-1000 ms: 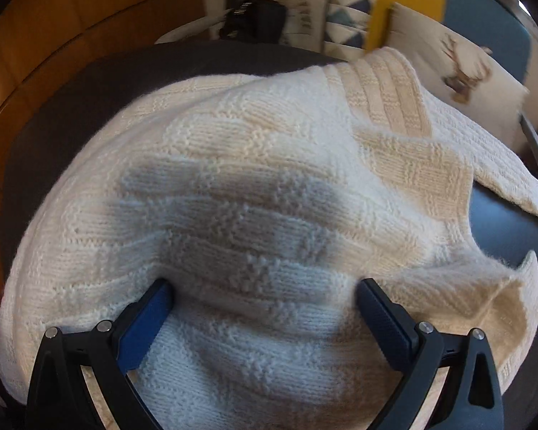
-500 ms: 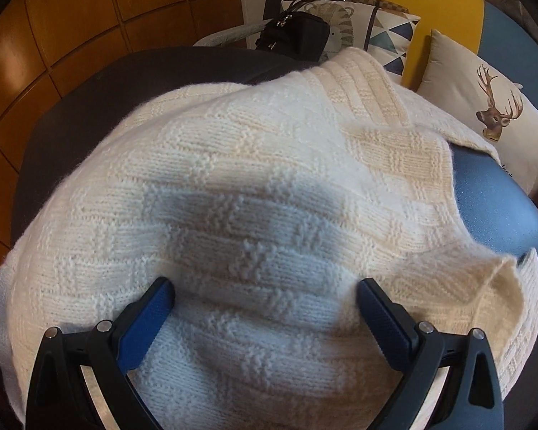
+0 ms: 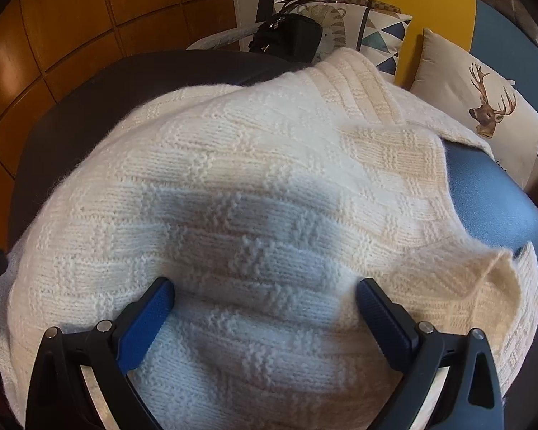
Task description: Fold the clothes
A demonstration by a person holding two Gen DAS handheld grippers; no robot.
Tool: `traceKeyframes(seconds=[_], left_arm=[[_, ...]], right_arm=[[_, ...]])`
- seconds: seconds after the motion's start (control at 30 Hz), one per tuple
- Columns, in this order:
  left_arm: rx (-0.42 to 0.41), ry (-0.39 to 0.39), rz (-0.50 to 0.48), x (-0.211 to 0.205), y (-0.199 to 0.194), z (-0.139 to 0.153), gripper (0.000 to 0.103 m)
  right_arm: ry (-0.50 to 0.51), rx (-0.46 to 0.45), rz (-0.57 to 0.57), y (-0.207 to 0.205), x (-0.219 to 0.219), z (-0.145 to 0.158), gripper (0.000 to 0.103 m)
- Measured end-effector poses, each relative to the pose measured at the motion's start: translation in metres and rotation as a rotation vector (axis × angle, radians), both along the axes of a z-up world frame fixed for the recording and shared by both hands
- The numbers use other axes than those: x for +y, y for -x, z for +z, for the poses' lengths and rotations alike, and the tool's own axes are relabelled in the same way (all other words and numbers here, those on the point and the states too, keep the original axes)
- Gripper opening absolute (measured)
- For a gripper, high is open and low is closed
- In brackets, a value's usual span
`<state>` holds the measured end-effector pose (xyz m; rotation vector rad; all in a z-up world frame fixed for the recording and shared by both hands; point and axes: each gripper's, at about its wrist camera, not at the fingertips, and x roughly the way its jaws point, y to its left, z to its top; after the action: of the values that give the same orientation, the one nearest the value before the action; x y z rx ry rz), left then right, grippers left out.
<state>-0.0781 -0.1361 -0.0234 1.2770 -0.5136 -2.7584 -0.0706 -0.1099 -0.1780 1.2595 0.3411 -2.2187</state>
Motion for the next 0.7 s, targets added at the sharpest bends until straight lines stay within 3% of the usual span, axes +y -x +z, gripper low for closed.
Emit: traceKeyframes(seconds=[0.23,0.33,0.4,0.43,0.53,0.57,0.7], left_arm=[[0.002,0.059,-0.023,0.013,0.058,-0.015,0.093],[-0.051,0.096,-0.024,0.012,0.081,-0.039,0.093],[-0.052,0.081,-0.025,0.005,0.084,-0.055,0.099],[-0.016,0.056,-0.009,-0.002,0.082,-0.057,0.103],[-0.012,-0.053,0.037,-0.020,0.076,-0.063,0.102],[-0.004,-0.053,0.048,-0.021,0.074,-0.064,0.102],[0.054,0.090,0.034,-0.003,0.062,-0.065,0.102]], right_arm=[[0.011,0.006,-0.008,-0.038,-0.017,0.015,0.103],[0.015,0.007,-0.013,-0.044,0.009,0.027,0.103],[0.018,0.008,-0.016,-0.049,0.047,0.040,0.103],[0.019,0.010,-0.017,-0.052,0.046,0.041,0.103],[0.022,0.014,-0.019,-0.060,0.063,0.052,0.103],[0.022,0.015,-0.019,-0.060,0.063,0.054,0.103],[0.007,0.013,-0.027,-0.067,0.062,0.065,0.103]])
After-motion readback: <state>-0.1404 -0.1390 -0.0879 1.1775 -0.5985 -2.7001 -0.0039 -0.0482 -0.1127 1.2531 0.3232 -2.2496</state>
